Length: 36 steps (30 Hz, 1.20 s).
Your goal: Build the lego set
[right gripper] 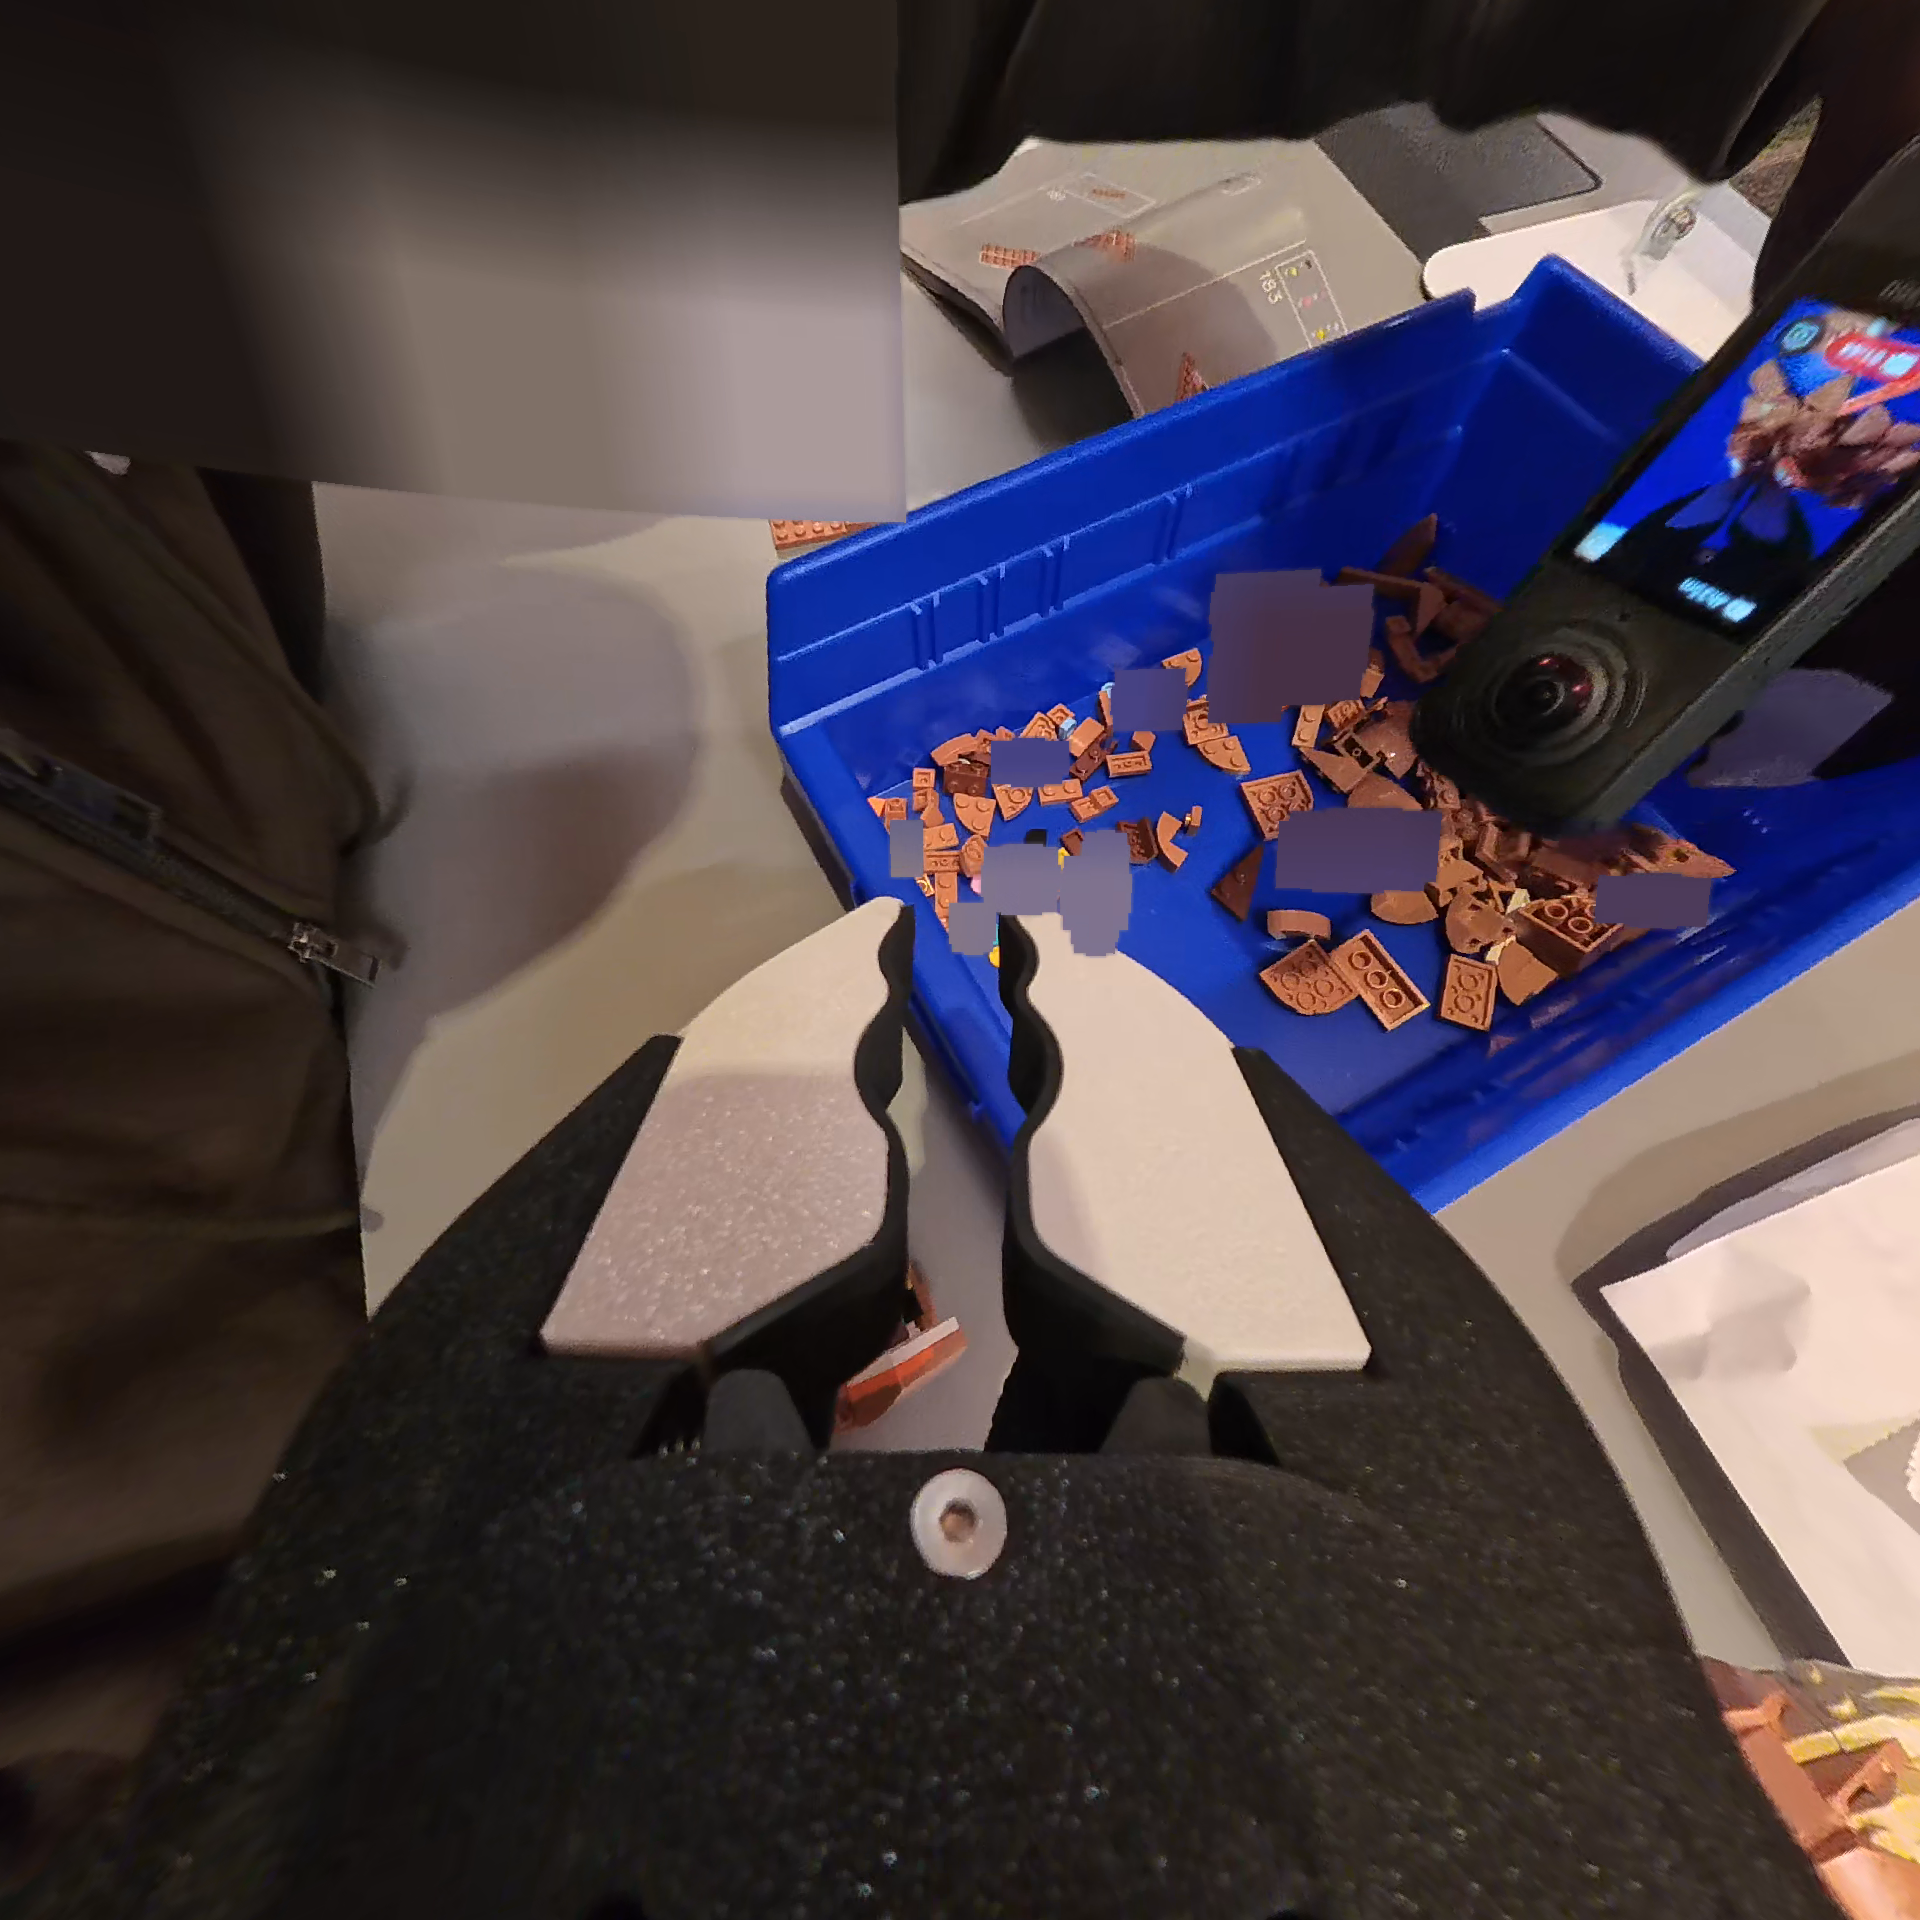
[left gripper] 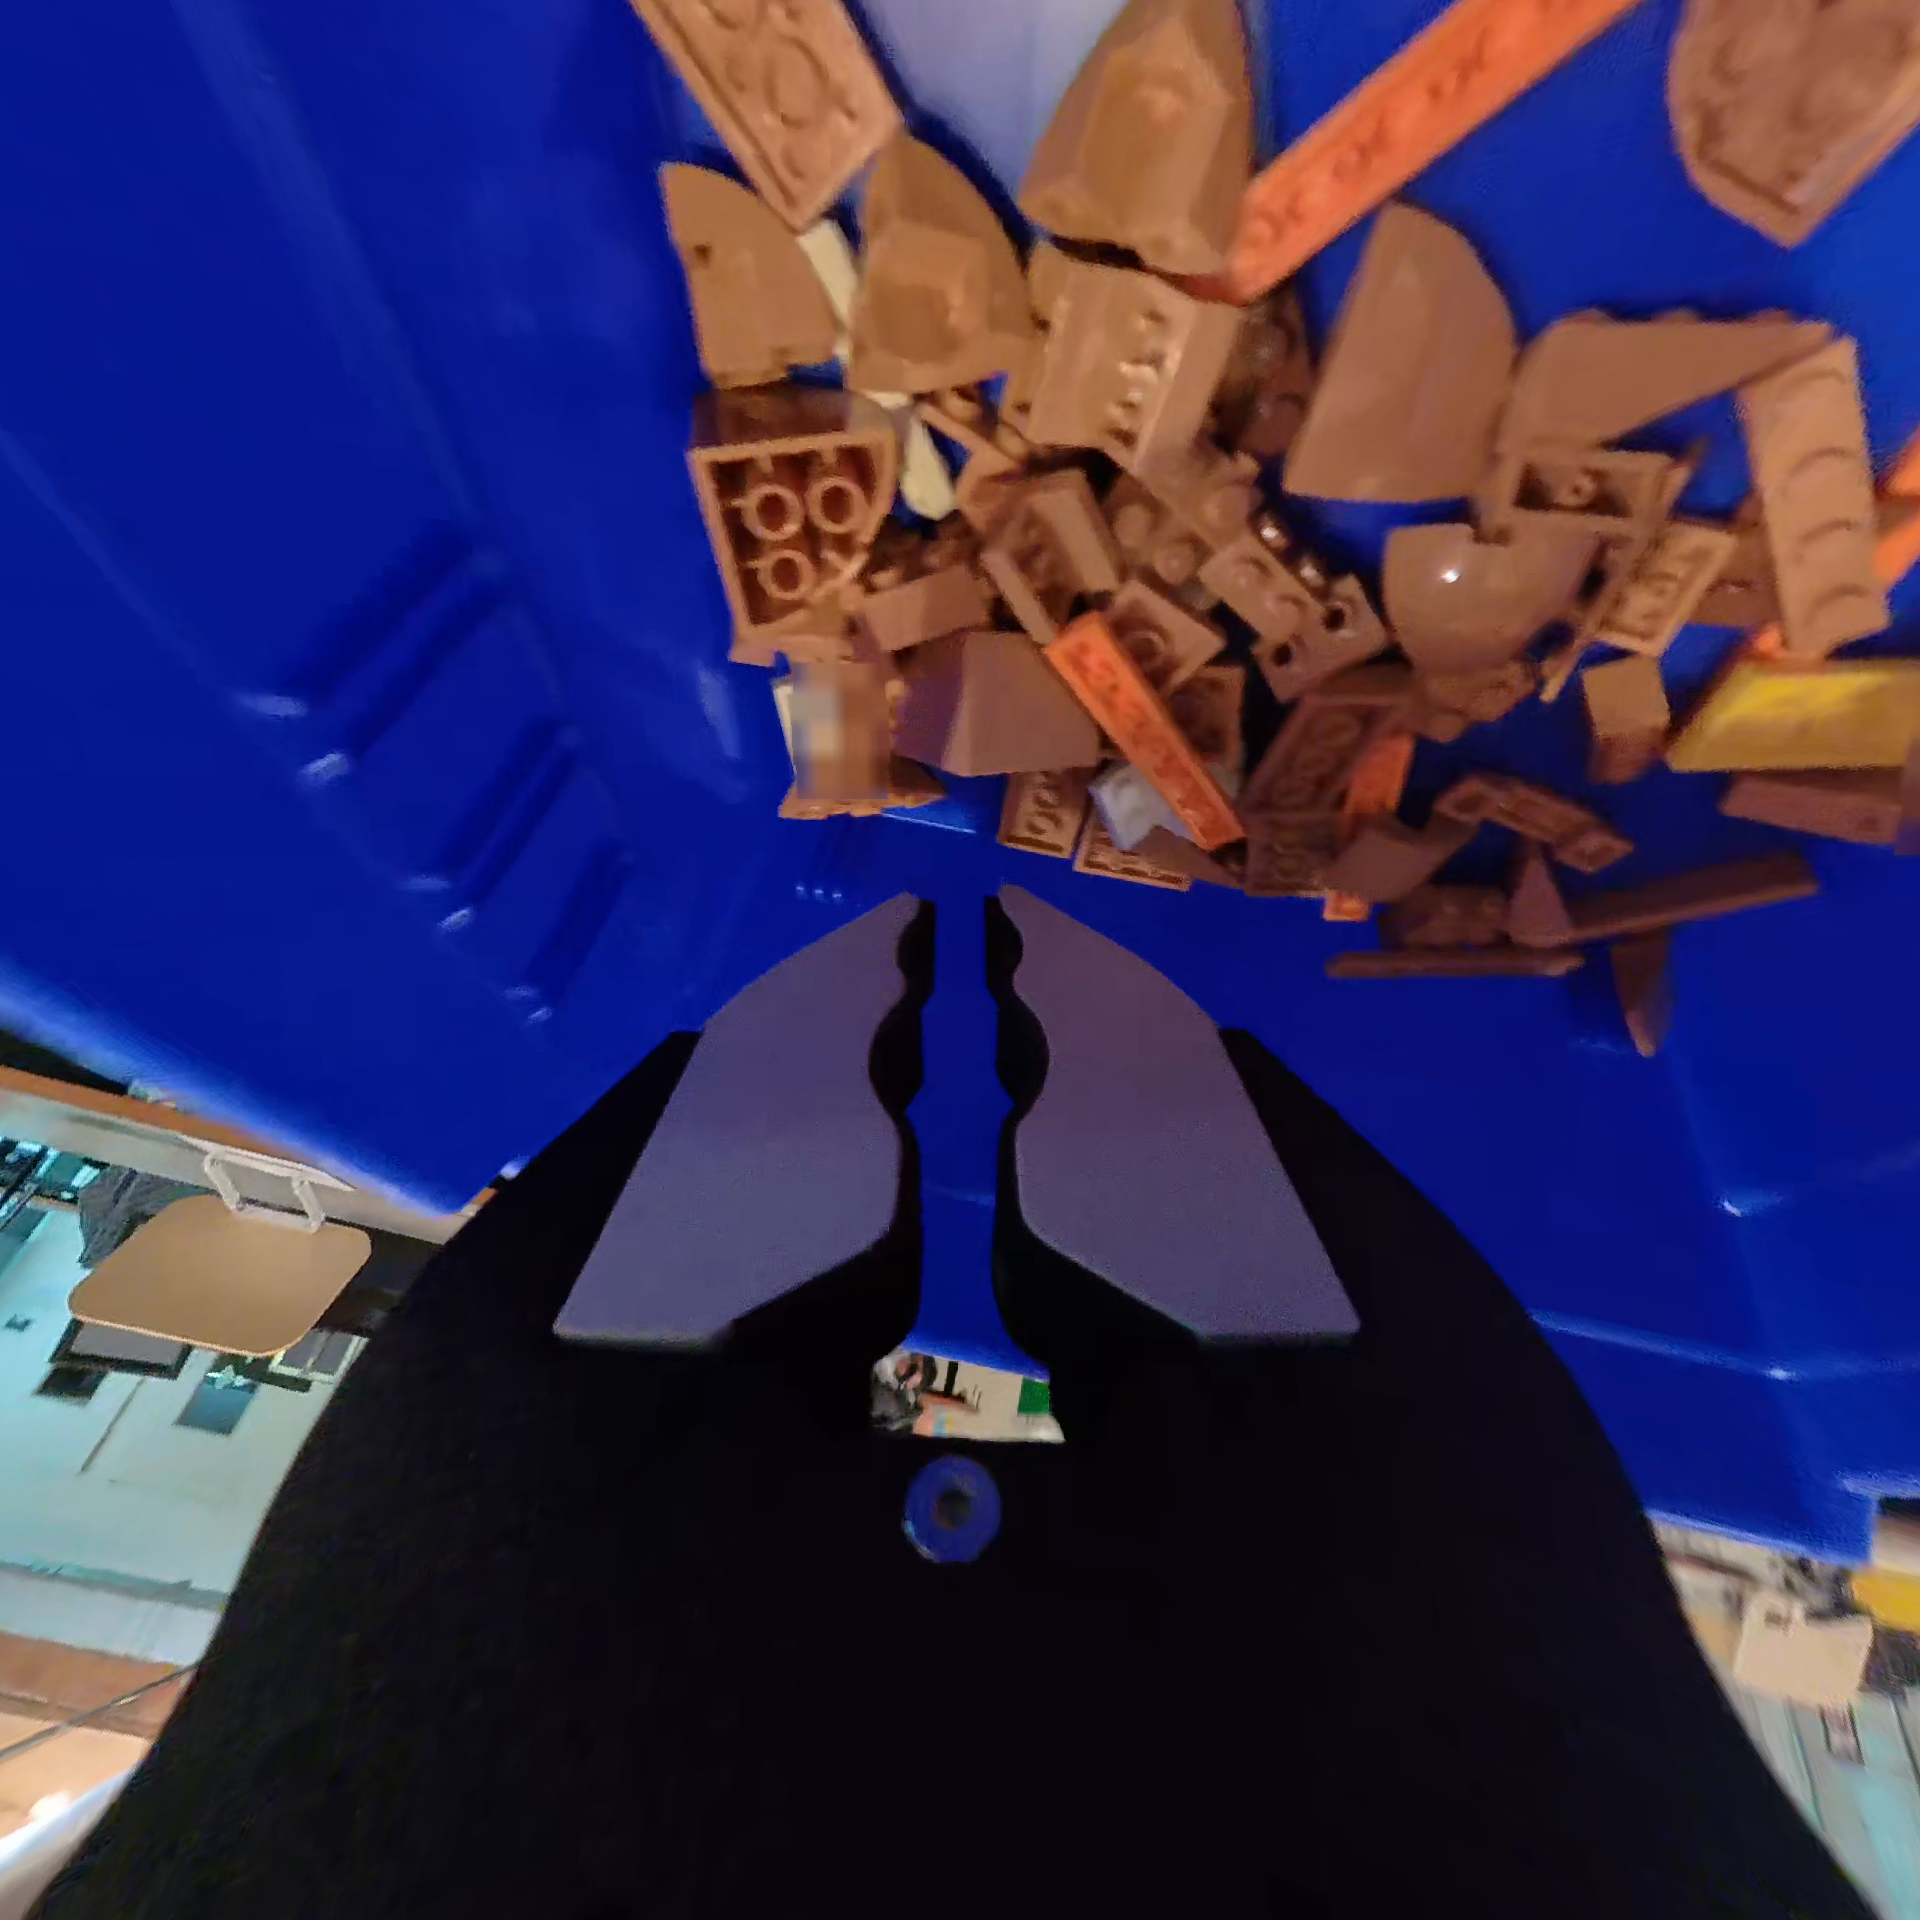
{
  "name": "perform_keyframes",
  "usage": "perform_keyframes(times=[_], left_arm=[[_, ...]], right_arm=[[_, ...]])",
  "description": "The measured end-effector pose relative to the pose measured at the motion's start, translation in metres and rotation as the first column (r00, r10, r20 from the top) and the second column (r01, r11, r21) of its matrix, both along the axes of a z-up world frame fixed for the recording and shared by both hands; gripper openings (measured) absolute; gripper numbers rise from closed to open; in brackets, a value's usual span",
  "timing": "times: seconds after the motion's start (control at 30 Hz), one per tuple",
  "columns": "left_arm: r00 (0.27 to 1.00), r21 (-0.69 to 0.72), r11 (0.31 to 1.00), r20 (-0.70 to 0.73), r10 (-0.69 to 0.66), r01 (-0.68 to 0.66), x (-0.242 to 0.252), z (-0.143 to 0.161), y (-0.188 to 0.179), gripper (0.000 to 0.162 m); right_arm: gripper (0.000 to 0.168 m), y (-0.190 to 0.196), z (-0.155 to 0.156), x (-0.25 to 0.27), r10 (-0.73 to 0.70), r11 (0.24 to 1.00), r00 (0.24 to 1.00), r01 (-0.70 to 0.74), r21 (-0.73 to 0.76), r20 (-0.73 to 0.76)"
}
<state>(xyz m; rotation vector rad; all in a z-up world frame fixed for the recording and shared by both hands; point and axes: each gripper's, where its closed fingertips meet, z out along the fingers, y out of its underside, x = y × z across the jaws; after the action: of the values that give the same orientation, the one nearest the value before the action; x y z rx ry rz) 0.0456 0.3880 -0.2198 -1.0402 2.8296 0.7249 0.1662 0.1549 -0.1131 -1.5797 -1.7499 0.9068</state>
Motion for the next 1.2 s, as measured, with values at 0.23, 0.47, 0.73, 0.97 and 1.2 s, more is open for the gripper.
perform_keyframes(times=[0.23, 0.47, 0.73, 0.97, 1.2], left_arm=[[0.979, 0.001, 1.000, -0.200, -0.031, 0.031, -0.020, -0.024, -0.007, 0.007], [0.984, -0.072, 0.997, -0.176, 0.015, -0.028, -0.020, -0.025, -0.015, 0.010], [0.991, -0.076, 0.995, -0.125, 0.051, -0.061, -0.021, -0.010, -0.016, 0.017], [0.983, -0.042, 0.999, -0.184, -0.009, 0.001, -0.024, -0.011, -0.011, 0.017], [0.971, -0.062, 0.998, -0.239, -0.026, 0.011, -0.029, -0.025, -0.015, 0.017]], right_arm=[[0.015, -0.004, 0.001, -0.001, 0.013, 1.000, 1.000, -0.013, 0.002, -0.002], [0.015, -0.006, 0.002, 0.001, 0.014, 1.000, 1.000, -0.014, 0.001, -0.004], [0.015, -0.004, 0.003, 0.000, 0.014, 1.000, 1.000, -0.014, 0.007, -0.006], [0.015, -0.005, 0.003, -0.001, 0.019, 1.000, 1.000, -0.019, 0.007, -0.006], [0.015, -0.007, 0.002, 0.000, 0.022, 1.000, 1.000, -0.022, 0.005, -0.006]])
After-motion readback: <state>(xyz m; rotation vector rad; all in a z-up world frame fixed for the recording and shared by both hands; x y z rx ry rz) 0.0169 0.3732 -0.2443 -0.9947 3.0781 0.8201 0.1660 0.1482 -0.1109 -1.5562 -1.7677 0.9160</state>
